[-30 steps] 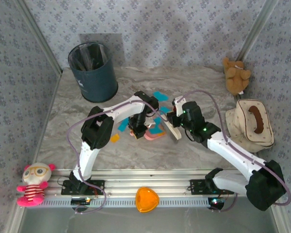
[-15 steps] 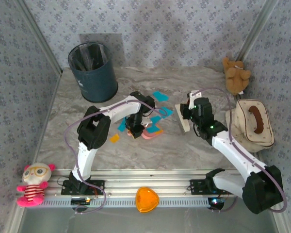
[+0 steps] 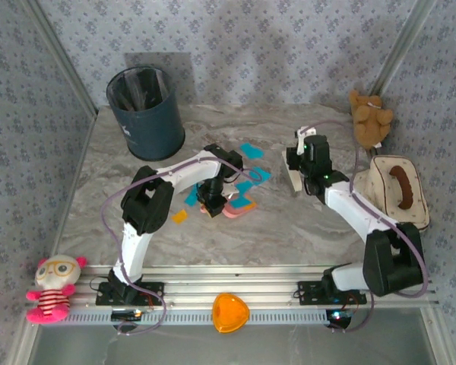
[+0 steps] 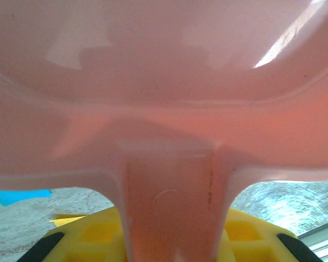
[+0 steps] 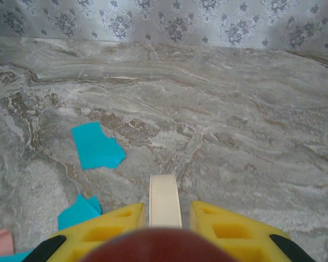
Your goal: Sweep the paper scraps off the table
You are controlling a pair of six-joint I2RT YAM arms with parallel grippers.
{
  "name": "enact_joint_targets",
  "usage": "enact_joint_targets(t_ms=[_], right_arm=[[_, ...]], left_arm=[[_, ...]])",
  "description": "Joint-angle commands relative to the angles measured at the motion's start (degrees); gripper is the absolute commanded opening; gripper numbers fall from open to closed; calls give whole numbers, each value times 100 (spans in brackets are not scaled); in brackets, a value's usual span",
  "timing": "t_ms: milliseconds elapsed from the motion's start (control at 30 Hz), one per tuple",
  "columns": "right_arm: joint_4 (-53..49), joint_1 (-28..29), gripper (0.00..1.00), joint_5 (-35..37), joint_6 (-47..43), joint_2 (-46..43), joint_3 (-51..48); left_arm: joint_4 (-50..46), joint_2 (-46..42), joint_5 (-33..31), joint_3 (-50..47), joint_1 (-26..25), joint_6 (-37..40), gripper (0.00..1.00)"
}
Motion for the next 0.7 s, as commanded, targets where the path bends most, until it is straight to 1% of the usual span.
enact_joint_targets(t_ms=[0, 267, 533, 667], right_arm=[[259, -22, 0, -185, -252, 248, 369], [213, 150, 0, -820, -447, 682, 609], [-160, 381, 0, -1127, -751, 919, 792], [-370, 522, 0, -1167, -884, 871, 769]], left_arm=[[-71, -224, 17, -36, 36, -73, 0], [-88, -153, 33, 21, 53, -105, 0], [-90, -130, 22, 69, 82, -116, 0], [-75, -109, -32, 102, 106, -161, 0]])
